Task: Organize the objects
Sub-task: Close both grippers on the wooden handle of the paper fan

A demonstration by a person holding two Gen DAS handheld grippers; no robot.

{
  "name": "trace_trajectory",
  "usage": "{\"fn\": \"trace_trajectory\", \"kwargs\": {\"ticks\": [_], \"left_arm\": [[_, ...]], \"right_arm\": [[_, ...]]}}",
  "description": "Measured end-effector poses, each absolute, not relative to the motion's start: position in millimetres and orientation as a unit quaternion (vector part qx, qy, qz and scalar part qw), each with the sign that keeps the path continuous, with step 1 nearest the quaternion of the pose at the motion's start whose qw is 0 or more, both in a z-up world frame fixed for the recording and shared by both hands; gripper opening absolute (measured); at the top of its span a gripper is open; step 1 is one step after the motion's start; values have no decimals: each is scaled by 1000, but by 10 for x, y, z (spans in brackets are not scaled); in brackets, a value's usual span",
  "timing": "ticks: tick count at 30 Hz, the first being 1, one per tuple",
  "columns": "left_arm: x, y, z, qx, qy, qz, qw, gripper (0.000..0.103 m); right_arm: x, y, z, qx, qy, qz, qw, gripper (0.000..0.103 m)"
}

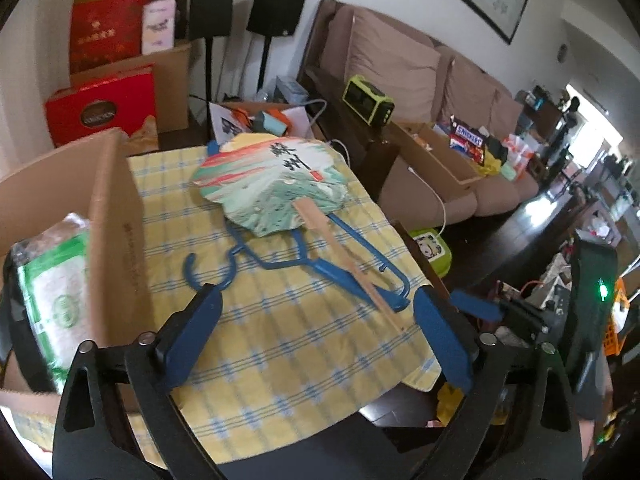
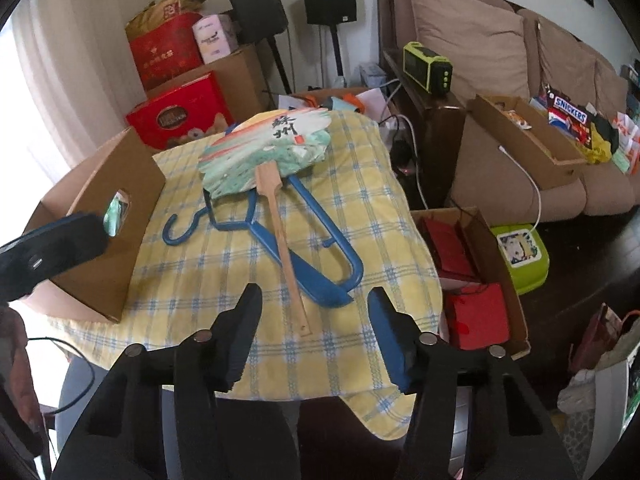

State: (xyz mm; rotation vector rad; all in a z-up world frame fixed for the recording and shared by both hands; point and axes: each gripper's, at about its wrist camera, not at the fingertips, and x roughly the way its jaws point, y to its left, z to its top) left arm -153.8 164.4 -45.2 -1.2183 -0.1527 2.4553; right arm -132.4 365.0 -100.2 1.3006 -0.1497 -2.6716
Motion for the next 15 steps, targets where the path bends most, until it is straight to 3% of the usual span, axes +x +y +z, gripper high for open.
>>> {"fn": "trace_trajectory", "kwargs": {"ticks": [3,5,7,15], "left_arm": [[-1714,1759,-539,-453,-62,868,195,88],[-1828,1835,-610,-464,-64,862,192,77],[-1933,1900,-697,-477,-68,856,188,75],[-2265,2082,-1028,-511,-83,836,181,66]], "right_arm": [[-1352,3658,-1038,436,-58,-894,90,51],[-1379,3656,-1072,438,-61,-892,96,44],[-1404,3642,-1101,441,-58,-890,98,40],[-1489,3586,-1223,446,-62,-886,113,39]]}}
